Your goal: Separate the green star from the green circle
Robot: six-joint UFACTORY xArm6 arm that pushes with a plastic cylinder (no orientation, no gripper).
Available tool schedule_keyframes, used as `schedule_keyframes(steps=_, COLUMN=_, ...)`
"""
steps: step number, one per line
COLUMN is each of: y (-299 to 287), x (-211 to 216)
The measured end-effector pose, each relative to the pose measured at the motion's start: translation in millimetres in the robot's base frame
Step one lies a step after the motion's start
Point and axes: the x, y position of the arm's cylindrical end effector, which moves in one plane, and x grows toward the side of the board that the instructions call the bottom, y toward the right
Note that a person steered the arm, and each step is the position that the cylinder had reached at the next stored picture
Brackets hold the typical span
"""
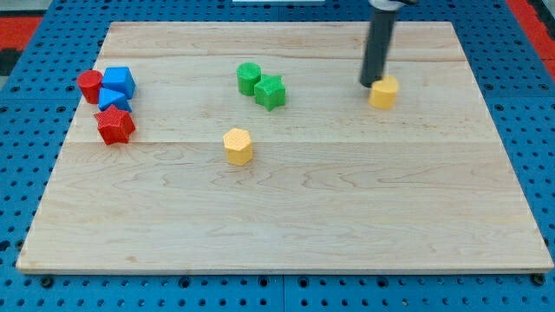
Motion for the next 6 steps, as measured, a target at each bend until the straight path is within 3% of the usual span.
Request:
schedule_keyframes(steps=1, y=35.4, x=22.0)
schedule_keyframes(steps=2, y=-45.4, x=-6.7)
schedule_keyframes(steps=3, y=-117.4, x=8.2)
schedule_keyframes(steps=4, y=-122.5, x=44.5)
schedule_keyframes(steps=6, y=-228.0, x=36.9)
